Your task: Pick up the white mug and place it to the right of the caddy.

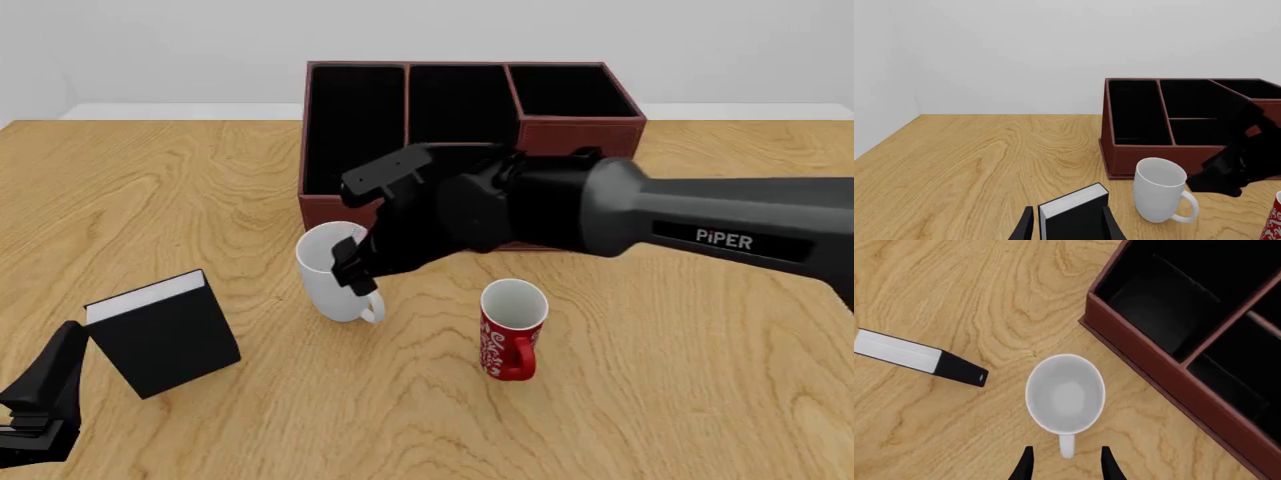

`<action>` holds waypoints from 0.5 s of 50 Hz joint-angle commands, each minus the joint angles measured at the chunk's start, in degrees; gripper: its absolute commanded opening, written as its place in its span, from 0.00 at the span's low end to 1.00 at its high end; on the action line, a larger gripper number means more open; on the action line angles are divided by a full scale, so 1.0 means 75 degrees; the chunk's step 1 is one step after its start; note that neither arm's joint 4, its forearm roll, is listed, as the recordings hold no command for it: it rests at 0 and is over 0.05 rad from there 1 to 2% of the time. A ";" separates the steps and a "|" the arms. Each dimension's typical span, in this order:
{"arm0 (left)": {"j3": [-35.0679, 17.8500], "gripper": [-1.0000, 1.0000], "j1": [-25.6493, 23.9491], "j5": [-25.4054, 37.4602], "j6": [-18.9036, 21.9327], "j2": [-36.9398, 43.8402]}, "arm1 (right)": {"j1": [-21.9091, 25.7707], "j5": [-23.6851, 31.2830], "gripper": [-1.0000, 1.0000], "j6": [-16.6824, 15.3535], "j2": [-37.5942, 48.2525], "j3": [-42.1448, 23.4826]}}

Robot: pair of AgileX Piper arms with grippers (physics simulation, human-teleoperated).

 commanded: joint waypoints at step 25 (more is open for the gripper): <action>0.0000 1.00 0.0000 0.0000 0.0000 0.0000 | -0.0032 0.0148 1.00 0.0120 0.0720 -0.0281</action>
